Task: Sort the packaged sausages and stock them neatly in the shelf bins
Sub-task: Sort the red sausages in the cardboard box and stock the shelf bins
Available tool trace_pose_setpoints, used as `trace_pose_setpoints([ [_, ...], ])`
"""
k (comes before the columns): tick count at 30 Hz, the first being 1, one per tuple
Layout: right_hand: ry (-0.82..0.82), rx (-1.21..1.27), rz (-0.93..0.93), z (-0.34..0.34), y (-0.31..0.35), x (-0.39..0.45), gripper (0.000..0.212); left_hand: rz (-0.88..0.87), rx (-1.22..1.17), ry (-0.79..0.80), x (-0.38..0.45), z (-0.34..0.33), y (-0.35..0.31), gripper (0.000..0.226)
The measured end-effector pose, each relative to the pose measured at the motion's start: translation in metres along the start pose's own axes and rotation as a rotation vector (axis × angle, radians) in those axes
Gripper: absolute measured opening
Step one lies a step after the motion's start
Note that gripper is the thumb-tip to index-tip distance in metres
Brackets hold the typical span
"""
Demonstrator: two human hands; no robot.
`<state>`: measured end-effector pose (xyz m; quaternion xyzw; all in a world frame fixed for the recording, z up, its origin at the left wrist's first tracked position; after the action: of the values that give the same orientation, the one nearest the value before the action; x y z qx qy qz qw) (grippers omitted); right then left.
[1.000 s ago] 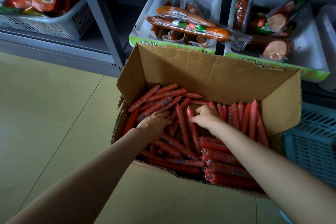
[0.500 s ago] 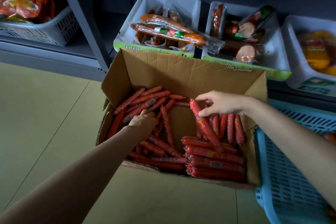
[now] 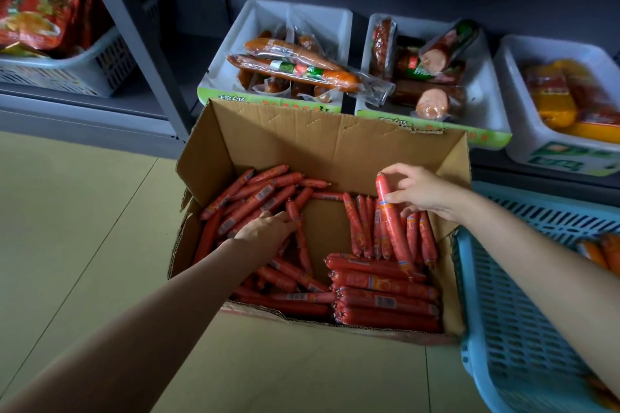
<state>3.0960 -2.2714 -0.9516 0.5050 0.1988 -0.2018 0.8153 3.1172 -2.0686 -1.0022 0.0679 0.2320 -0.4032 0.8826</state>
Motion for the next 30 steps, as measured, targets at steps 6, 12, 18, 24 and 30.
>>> trace_pose_setpoints([
  [6, 0.375, -0.411, 0.195, -0.046, 0.022, -0.025, 0.039, 0.065, -0.048, -0.043, 0.005, -0.010, 0.017, 0.080],
  [12, 0.399, -0.922, 0.156, -0.071, -0.016, -0.017, 0.038, 0.181, -0.180, -0.072, 0.005, -0.002, 0.025, 0.090],
  [18, 0.345, -0.966, 0.123, -0.063, -0.025, -0.008, 0.035, 0.252, -0.343, -0.085, 0.003, 0.000, 0.046, 0.071],
  [24, 0.294, -1.085, 0.142, -0.069, -0.026, 0.000, 0.019, 0.390, -0.234, 0.130, -0.011, -0.032, 0.078, 0.065],
  [30, 0.136, -0.833, 0.293, -0.081, 0.012, 0.011, 0.023, 0.358, -0.473, 0.026, -0.013, -0.022, 0.080, 0.065],
])
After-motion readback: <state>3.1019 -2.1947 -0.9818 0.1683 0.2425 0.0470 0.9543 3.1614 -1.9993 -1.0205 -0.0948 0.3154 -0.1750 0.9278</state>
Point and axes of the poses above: each hand's wrist, its own x-axis towards the middle knuckle, its own z-axis out of the back of the hand, y = z × x, the point moved 9 cm from there along x, towards the middle knuckle, and after that the axes turned 1 degree about z, right-handed, at the moved point
